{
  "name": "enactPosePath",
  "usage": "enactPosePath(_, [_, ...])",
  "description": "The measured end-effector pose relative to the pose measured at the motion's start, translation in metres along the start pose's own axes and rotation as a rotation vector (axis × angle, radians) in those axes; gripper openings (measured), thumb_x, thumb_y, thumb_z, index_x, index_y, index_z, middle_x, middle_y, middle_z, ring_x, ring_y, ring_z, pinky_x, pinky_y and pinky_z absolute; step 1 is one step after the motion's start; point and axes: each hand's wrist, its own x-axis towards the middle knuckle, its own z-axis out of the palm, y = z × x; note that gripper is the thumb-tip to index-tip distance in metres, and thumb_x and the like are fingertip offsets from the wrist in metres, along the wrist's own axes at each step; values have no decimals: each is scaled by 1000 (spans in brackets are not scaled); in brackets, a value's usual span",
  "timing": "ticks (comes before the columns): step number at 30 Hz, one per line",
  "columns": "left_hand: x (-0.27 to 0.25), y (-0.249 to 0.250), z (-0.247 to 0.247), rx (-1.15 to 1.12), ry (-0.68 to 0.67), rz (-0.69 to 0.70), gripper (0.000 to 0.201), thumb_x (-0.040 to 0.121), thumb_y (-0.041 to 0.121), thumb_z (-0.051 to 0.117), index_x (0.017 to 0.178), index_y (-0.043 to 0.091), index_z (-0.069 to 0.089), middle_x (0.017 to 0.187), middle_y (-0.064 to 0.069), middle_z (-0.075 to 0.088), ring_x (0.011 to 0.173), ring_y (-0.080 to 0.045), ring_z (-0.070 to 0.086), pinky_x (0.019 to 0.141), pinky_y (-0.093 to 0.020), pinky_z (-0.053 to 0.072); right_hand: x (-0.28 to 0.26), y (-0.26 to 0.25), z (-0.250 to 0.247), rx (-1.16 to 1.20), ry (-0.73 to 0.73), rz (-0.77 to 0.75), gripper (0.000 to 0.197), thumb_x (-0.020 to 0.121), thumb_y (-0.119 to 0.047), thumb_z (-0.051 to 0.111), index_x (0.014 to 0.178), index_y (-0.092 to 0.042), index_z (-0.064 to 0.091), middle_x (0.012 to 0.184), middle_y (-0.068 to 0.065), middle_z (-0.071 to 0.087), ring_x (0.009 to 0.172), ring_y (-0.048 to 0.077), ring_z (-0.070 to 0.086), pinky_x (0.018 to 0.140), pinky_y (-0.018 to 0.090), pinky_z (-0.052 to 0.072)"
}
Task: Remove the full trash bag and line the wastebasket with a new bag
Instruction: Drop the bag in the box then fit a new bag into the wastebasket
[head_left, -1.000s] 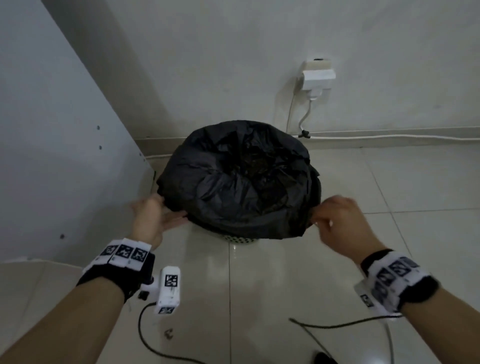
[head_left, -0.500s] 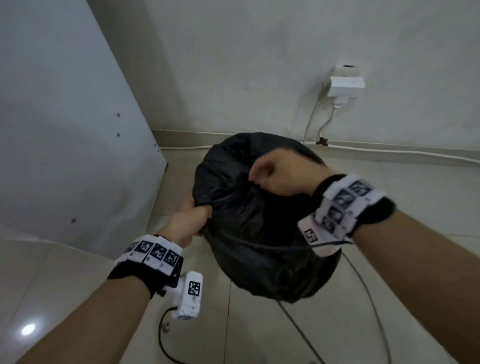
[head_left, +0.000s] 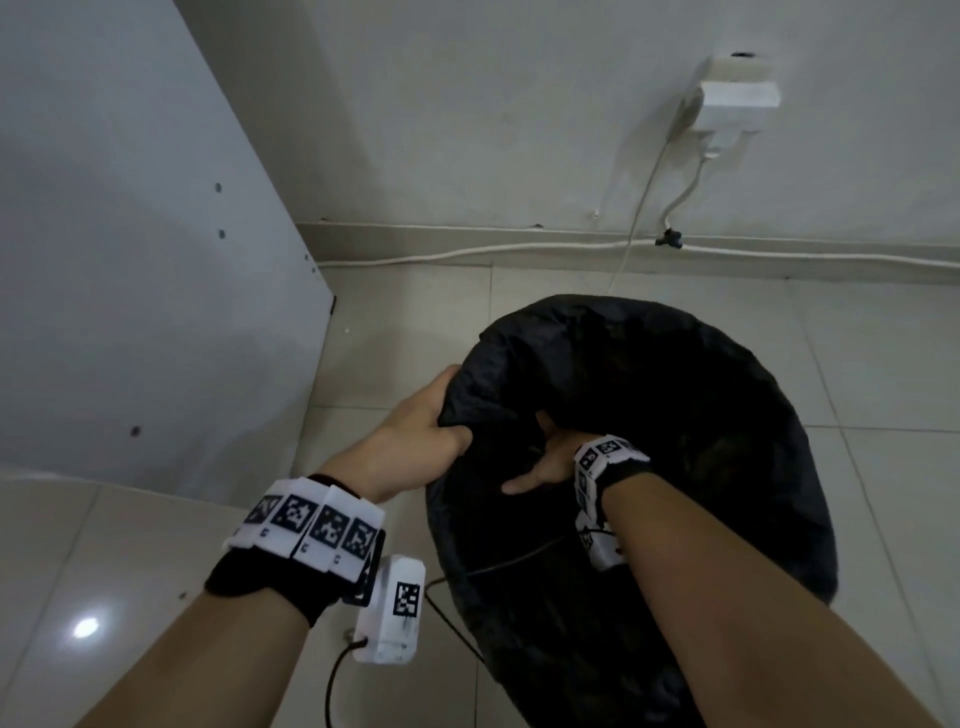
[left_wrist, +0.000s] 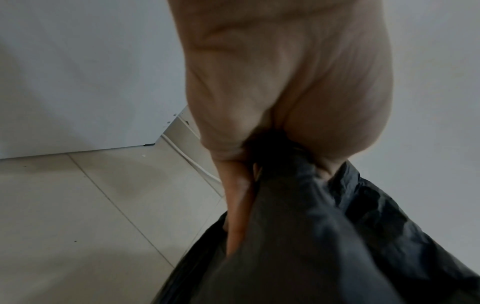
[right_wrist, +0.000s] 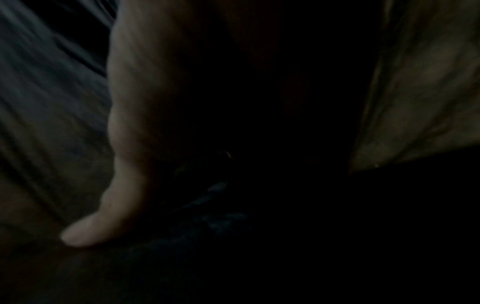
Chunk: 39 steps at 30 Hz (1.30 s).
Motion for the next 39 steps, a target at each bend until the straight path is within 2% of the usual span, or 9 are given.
enactPosePath(4, [5,2,4,-16,27,-3,57,65,16,51,113,48,51,107,-1,67,104,-26,62,95,-56,51,10,4,14,6,46,11,139,53,-85,68,156,-34,-11,167,2,0,153,31,9,122,44,19])
enactPosePath(8, [7,0,5,-67,93,4,54,67,21,51,117,42,49,113,1,64,104,-24,61,93,-54,52,-13,-16,-23,-100,123,-112,90,81,-70,59,149,-15,39,153,8,42,137,29,43,107,33,36])
enactPosePath(13, [19,-10,-28,-183,305,-90,52,83,3,49,132,22,47,103,-14,64,74,-26,61,47,-25,48,-108,-44,-122,71,363,-338,25,92,-37,61,106,-20,72,91,1,70,89,23,69,71,37,63])
enactPosePath(16, [23,-18,-57,-261,446,-101,54,82,6,53,134,18,51,103,-15,65,71,-28,62,41,-26,49,-164,-42,-159,349,551,-442,14,92,-31,61,101,-25,70,97,7,73,84,25,74,70,44,64])
enactPosePath(22, [55,-59,-106,-344,659,70,60,72,50,70,126,32,55,133,0,61,119,-25,60,99,-58,48,-185,14,-138,750,1022,-357,23,90,-32,64,109,-20,69,100,-4,71,90,8,66,80,20,51])
enactPosePath(26, [34,-28,-76,-203,646,147,78,80,29,66,149,30,28,149,0,46,134,-19,45,113,-44,37,-117,24,-71,1177,818,-142,63,88,-48,63,141,-18,48,128,9,62,109,23,63,95,46,55])
enactPosePath(31, [41,-39,-83,-165,582,128,77,86,19,51,151,39,16,144,10,44,132,-22,45,111,-48,39,-72,9,-56,1696,514,-247,36,95,-26,64,126,-7,61,106,10,69,87,23,67,63,31,56])
enactPosePath(35, [52,-49,-91,-312,610,151,67,93,23,53,153,29,25,145,9,43,132,-18,46,113,-44,37,-50,7,-37,1997,364,-282,26,102,-8,41,118,-4,60,138,14,57,101,28,64,90,41,51])
enactPosePath(39, [52,-50,-87,-494,543,118,56,91,50,56,144,37,43,145,10,51,128,-16,53,111,-44,41,-45,0,-6,1752,577,-128,21,97,-3,42,87,-20,47,128,29,55,77,21,56,73,36,49])
